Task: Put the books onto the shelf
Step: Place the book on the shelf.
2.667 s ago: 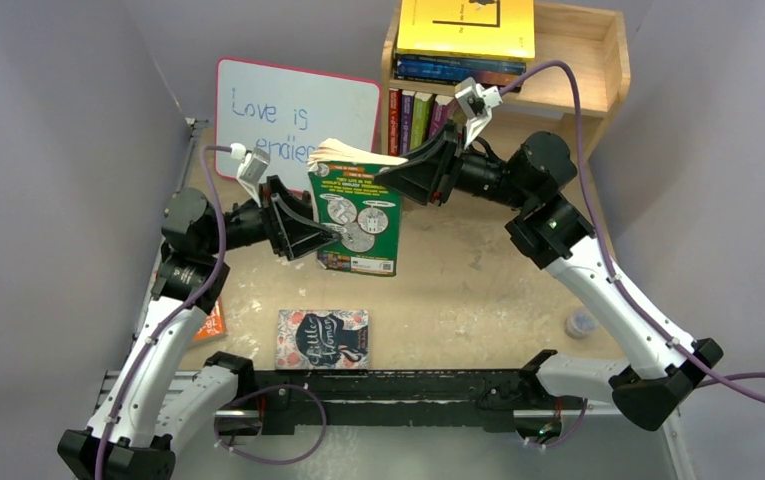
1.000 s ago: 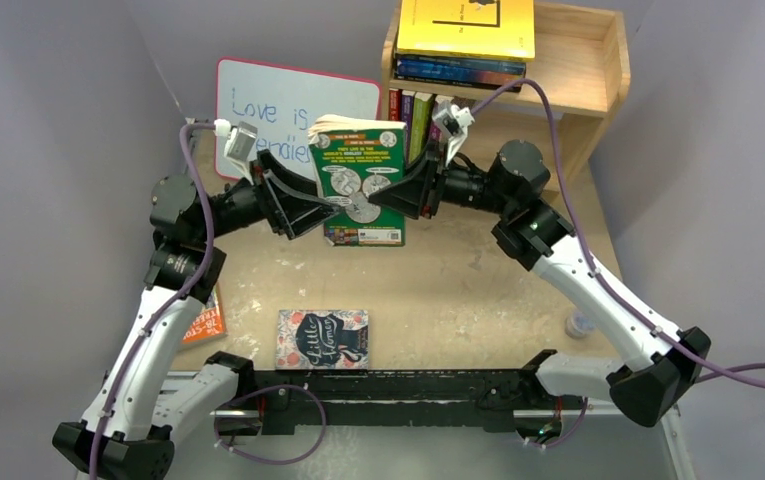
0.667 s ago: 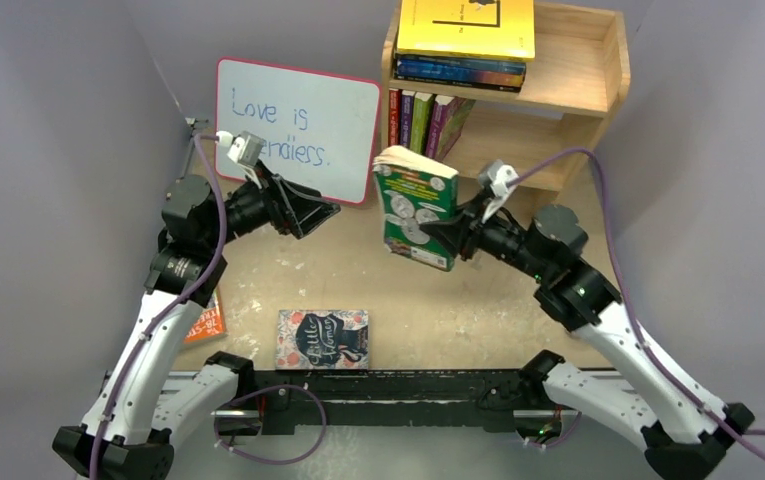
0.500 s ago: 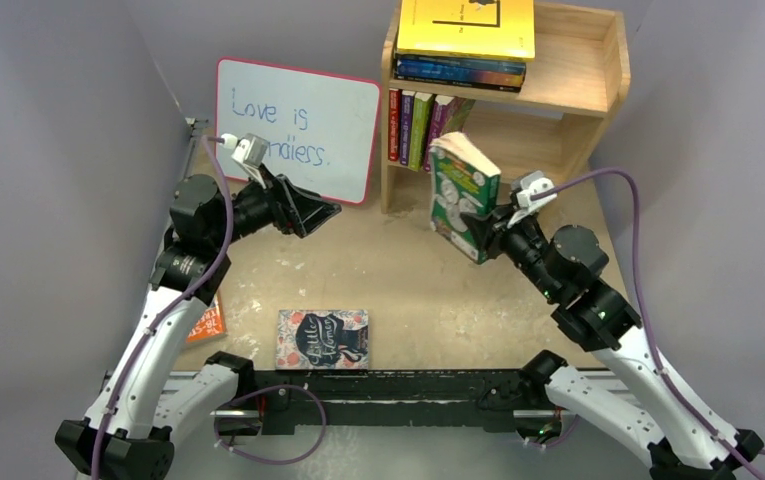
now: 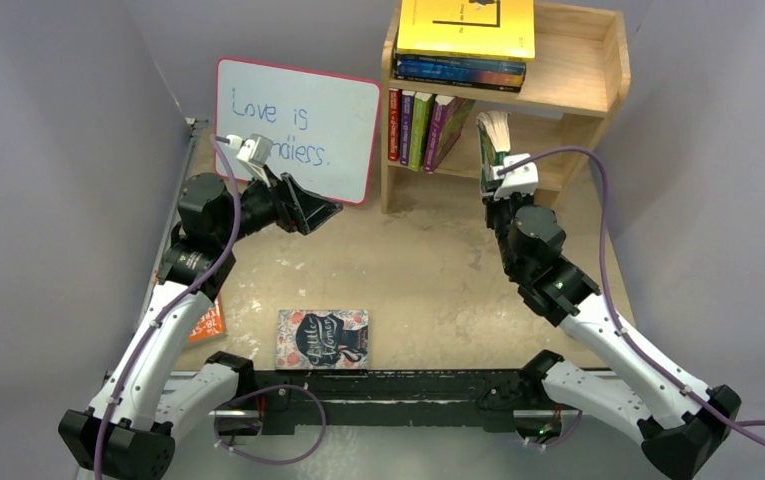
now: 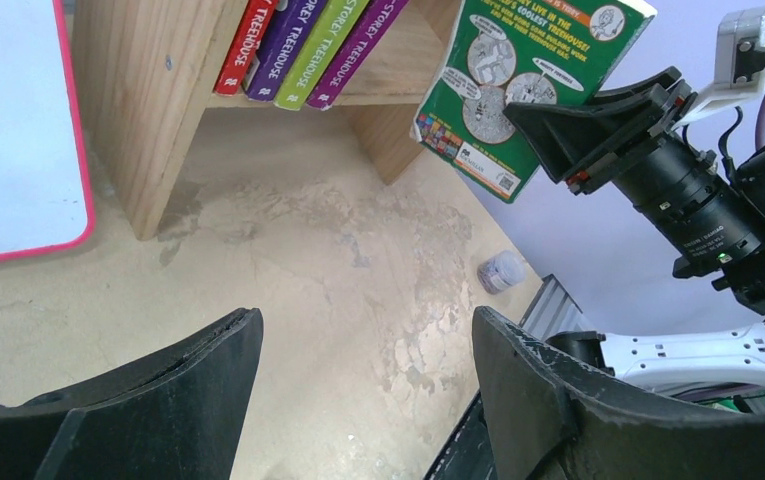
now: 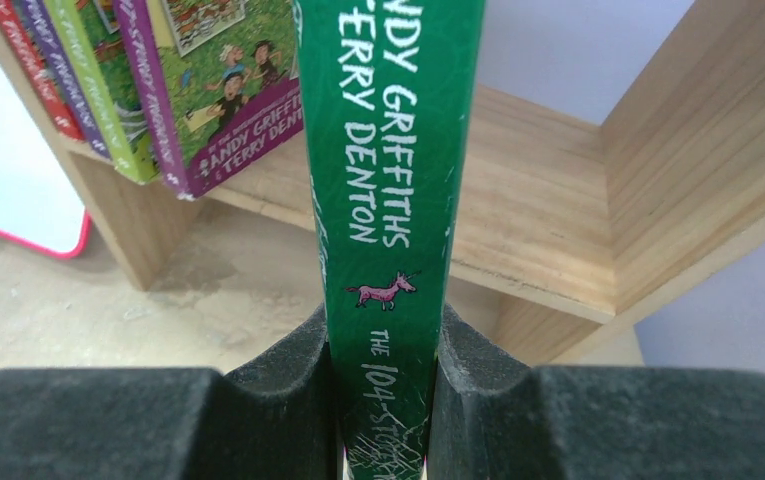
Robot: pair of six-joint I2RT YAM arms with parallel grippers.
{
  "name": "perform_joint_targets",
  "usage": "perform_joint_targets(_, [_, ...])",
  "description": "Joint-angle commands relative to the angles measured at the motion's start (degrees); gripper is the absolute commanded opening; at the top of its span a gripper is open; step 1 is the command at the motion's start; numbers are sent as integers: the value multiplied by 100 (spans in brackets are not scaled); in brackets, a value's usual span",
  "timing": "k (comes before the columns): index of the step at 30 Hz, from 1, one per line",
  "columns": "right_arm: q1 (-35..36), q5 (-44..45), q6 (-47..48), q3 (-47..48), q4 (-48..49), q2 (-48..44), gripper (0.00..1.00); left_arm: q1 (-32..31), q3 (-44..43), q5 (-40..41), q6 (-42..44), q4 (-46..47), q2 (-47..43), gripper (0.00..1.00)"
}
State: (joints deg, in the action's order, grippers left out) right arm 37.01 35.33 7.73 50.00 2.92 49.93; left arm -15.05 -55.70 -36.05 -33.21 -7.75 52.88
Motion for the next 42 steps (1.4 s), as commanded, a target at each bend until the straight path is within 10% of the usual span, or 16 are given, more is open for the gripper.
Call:
perform_joint_targets(1, [-10,458,511,-18,1932,-97,0,11,31,78,78,322,-58,75])
perform_joint_targets(24, [-174,641,1095,-793,4950,420,0,11,202,176,-113,501,-72,75])
perform_joint_targets(42, [-603,403,262,-411,6005,2106,0,-248,459,823,-1427,2378,538,75])
